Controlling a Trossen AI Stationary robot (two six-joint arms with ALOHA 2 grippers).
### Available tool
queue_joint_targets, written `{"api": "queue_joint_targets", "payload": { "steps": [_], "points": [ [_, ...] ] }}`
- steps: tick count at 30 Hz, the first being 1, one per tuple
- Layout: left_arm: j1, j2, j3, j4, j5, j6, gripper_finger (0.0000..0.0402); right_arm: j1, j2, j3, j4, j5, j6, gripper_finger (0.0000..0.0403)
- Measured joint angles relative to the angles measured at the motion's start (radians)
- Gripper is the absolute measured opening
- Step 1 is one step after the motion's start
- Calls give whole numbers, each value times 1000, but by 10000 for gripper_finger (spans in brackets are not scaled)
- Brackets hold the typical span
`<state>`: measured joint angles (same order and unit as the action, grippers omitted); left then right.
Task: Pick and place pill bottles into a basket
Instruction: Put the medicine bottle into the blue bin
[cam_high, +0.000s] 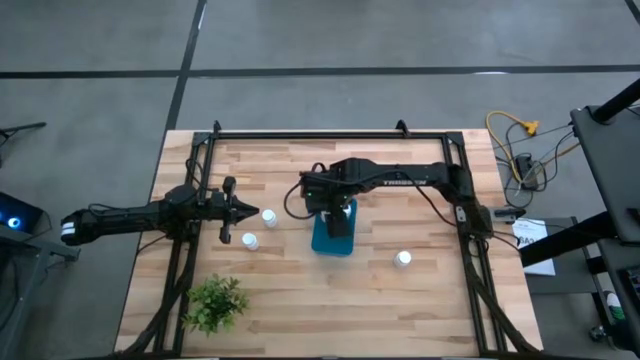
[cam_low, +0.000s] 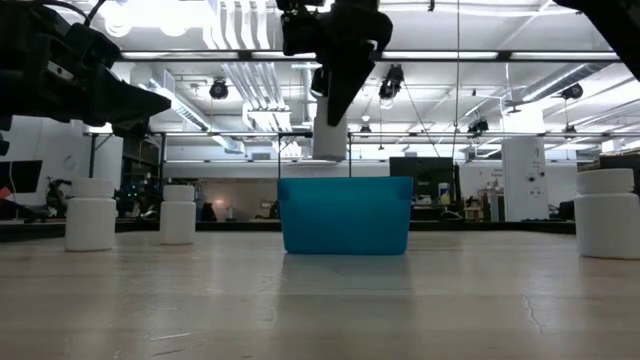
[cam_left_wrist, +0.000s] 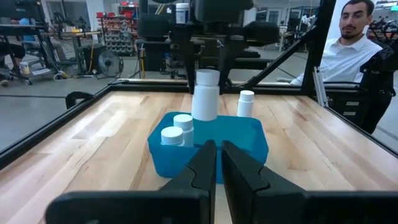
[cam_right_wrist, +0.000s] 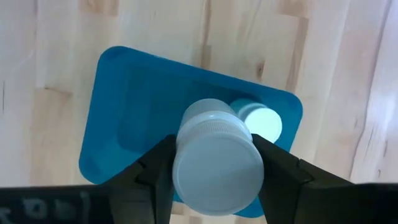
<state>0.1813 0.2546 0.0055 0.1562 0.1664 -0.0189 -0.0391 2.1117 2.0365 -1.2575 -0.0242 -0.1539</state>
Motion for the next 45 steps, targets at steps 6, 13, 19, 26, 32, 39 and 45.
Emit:
{"api": "queue_joint_targets", "payload": {
  "steps": [6, 13, 19, 26, 32, 39, 45],
  "points": [
    [0, 0, 0, 0, 0, 0, 8, -4, 0, 0, 11, 0, -17, 160],
    [0, 0, 0, 0, 0, 0, 8, -10, -1, -2, 15, -1, -26, 160],
    [0, 0, 0, 0, 0, 6, 8, -16, -1, -11, 30, 0, -24, 160],
    [0, 0, 0, 0, 0, 9, 8, -18, -3, -53, 64, 0, -22, 160],
    [0, 0, 0, 0, 0, 9, 8, -21, -3, -110, 114, -1, -26, 160],
    [0, 0, 0, 0, 0, 8, 8, -30, -3, -173, 173, -2, -29, 160],
    [0, 0, 0, 0, 0, 8, 8, -36, -3, -214, 213, -3, -29, 160]
  ]
}}
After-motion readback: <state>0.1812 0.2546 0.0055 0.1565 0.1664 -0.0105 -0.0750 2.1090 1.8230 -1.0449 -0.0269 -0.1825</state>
